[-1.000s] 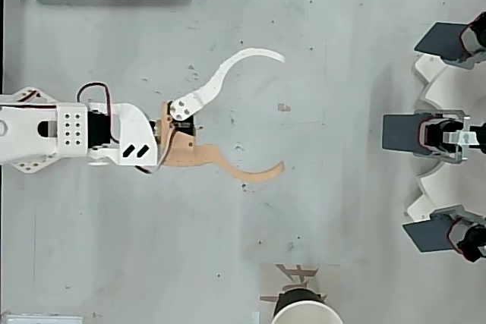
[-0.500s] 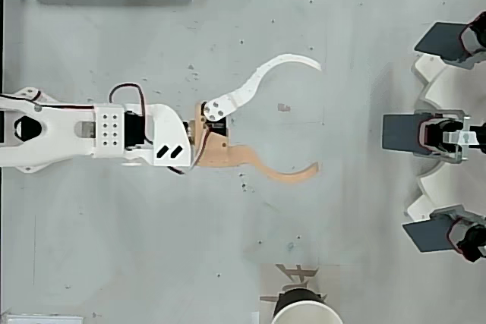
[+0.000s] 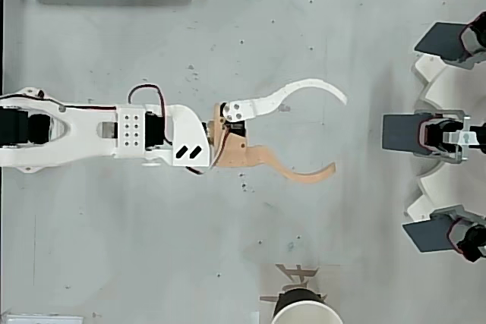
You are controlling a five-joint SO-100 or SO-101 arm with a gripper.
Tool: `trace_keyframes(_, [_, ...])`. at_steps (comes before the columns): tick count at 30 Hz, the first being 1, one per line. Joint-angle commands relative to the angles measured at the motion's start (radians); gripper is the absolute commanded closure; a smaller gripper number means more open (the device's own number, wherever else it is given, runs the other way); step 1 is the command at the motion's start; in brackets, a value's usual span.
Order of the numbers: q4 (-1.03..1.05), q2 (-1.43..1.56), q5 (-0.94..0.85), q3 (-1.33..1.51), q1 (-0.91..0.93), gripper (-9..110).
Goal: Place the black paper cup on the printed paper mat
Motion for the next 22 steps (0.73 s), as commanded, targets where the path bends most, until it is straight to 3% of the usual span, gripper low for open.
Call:
trace_keyframes(1, [-0.02, -0.002, 0.008, -0.052, -0.002, 87])
trace_keyframes(22, [-0.028, -0.04, 0.008, -0.072, -0.018, 89])
